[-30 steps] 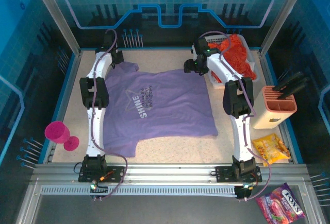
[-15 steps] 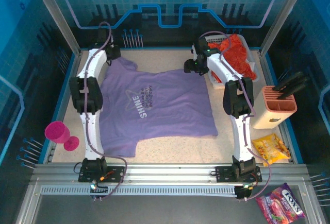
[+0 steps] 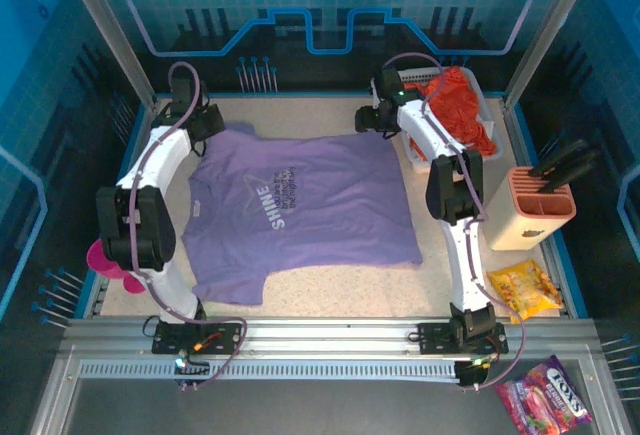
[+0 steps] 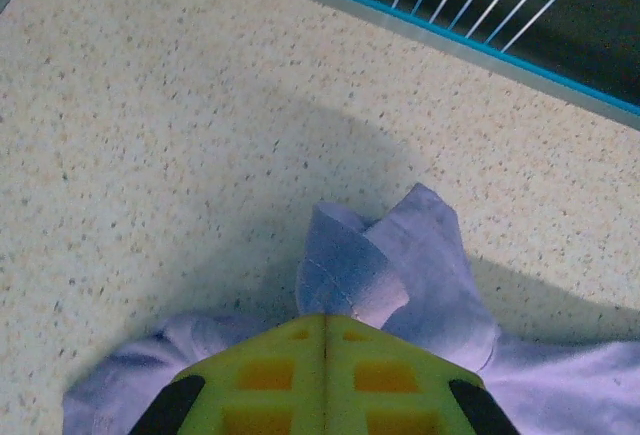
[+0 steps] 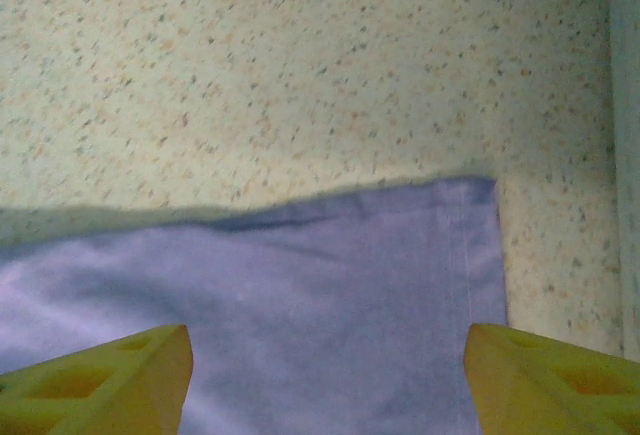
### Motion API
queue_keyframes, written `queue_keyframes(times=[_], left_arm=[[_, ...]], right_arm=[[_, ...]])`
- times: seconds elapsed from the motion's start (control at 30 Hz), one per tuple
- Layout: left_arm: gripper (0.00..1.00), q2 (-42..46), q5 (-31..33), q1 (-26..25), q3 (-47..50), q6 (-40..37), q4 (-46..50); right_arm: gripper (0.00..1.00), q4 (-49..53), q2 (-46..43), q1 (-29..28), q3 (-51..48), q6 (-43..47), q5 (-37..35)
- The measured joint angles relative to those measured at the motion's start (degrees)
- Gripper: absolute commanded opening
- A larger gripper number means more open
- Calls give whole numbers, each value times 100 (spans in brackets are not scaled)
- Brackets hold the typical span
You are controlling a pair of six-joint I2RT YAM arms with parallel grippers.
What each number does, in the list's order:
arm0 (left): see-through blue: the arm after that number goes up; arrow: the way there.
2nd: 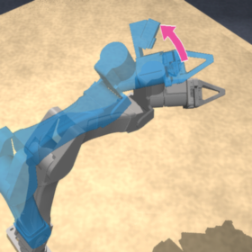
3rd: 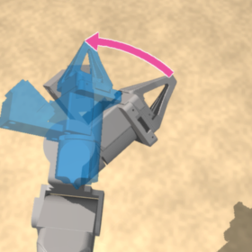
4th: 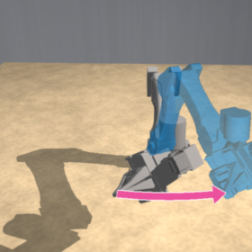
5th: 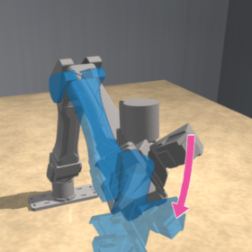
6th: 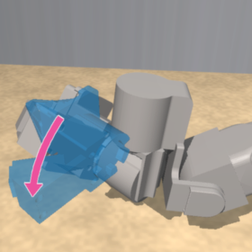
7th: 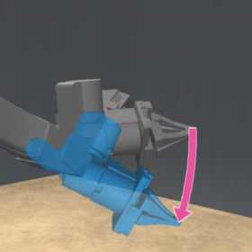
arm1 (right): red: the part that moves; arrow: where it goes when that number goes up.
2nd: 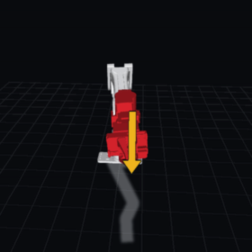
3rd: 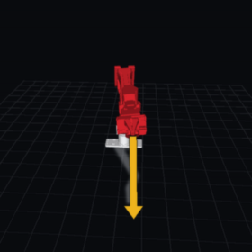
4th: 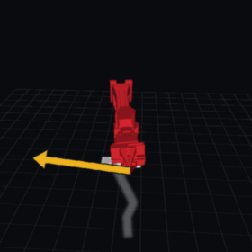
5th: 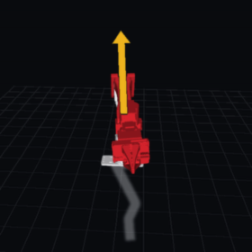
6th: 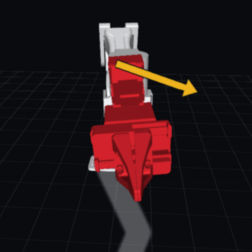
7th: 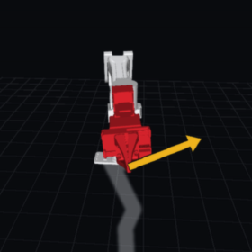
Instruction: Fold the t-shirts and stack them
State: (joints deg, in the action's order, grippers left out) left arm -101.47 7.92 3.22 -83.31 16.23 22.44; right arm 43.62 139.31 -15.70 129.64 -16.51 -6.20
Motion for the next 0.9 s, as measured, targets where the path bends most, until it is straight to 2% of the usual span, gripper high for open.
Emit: queue_keyframes(times=[0.2,0.57,0.7,0.9], left_arm=[[0,752,151,-146,966,107,-70],[0,1757,437,-157,2337,212,-181],[0,1829,450,-157,2520,214,-203],[0,1829,442,-164,2535,278,-306]], right_arm=[[73,216,697,0,605,-15,-282],[77,385,883,15,774,-57,-804],[86,455,988,70,946,-216,-826],[87,385,988,306,960,-490,-654]])
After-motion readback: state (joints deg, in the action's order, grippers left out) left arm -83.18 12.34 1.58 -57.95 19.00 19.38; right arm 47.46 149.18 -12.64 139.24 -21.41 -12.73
